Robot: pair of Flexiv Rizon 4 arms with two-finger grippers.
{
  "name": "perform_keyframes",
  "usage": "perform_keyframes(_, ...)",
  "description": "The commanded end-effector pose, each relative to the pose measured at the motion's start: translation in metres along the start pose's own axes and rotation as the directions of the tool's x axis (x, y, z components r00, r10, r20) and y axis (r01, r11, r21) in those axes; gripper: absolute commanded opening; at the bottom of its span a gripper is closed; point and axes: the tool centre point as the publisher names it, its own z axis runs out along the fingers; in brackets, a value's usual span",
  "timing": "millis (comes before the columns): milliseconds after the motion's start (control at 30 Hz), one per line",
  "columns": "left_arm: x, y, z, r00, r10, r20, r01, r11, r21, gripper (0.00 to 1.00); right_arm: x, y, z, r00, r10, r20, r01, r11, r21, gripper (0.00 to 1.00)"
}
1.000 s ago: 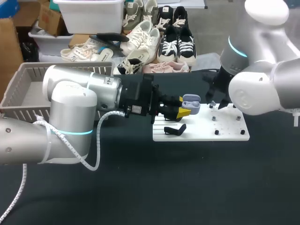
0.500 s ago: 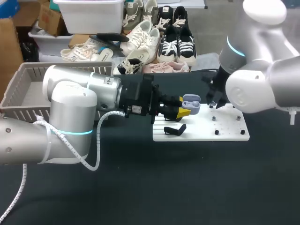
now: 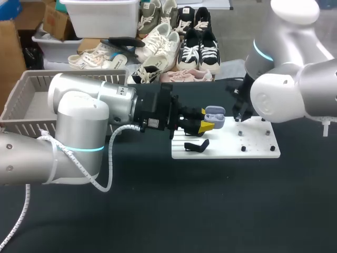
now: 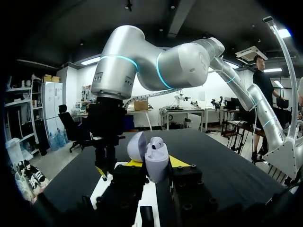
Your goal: Pick up each earbud case from the left stands, insert the matching earbuds, close the lid, and place the case in the box.
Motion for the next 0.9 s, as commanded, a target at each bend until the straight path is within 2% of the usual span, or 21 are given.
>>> perform_keyframes(33, 0.0, 0.001, 0.0, 1.0, 0.0, 0.001, 0.0, 1.0, 0.001, 0.0, -0.001, 0.002, -0.001, 1.0, 0.001, -0.004, -0.001, 1.0, 0.002, 0.0)
perform_keyframes(567, 0.0, 0.001, 0.0, 1.0, 0.0, 0.001, 0.0, 1.0, 0.001, 0.0, 0.006, -0.003, -0.028, 0.999, 0.042, -0.003, -0.042, 0.999, -0.028, 0.0)
perform_keyframes(900, 0.0, 0.001, 0.0, 1.0, 0.0, 0.001, 0.0, 1.0, 0.001, 0.0, 0.013, -0.009, -0.053, 0.999, 0.052, 0.016, -0.052, 0.999, -0.012, 0.0)
